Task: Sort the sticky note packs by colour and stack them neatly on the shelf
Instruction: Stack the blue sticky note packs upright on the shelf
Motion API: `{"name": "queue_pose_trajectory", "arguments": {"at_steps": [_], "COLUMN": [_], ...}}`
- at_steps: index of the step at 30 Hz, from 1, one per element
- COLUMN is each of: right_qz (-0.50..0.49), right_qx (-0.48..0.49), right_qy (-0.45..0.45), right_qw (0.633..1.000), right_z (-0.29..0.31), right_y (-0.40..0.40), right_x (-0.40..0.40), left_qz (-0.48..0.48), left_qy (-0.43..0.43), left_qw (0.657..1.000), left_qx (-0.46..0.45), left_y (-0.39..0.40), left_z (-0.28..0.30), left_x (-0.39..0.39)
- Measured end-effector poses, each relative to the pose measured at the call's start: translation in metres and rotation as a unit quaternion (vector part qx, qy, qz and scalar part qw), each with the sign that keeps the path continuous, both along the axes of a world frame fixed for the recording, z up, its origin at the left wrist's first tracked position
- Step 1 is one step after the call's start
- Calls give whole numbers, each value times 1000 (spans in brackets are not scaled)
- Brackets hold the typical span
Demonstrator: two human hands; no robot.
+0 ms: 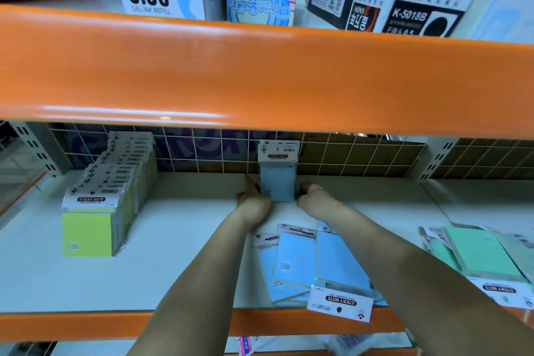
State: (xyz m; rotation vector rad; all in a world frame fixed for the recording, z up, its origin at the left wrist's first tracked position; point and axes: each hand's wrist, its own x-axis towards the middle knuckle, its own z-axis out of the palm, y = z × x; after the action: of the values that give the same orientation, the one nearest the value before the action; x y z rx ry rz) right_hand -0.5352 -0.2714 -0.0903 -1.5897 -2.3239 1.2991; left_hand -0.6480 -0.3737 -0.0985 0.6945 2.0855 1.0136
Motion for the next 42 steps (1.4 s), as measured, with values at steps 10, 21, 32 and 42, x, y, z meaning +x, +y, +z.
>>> {"name": "queue_pose_trajectory", "arguments": {"at_steps": [10, 21, 32, 42], "right_qz": [8, -25, -93, -94], "right_qx": [152, 74, -8, -8], "right_qy": [-15, -182, -40, 98], "right_qw": [988, 980, 995, 991], "right_z": [35, 25, 30, 48], "right_y": [18, 9, -3, -22], "right_x": [63, 89, 86, 62], "left_qz": [-47, -166, -35, -23], "left_qy": [63, 79, -176, -24], "left_qw": [995, 976, 983, 999], "left_qx": [-67, -118, -26, 15], "left_y": [-18, 8, 24, 3], "left_z": [15, 48, 38, 54], "left_x": [32, 87, 73, 65]}}
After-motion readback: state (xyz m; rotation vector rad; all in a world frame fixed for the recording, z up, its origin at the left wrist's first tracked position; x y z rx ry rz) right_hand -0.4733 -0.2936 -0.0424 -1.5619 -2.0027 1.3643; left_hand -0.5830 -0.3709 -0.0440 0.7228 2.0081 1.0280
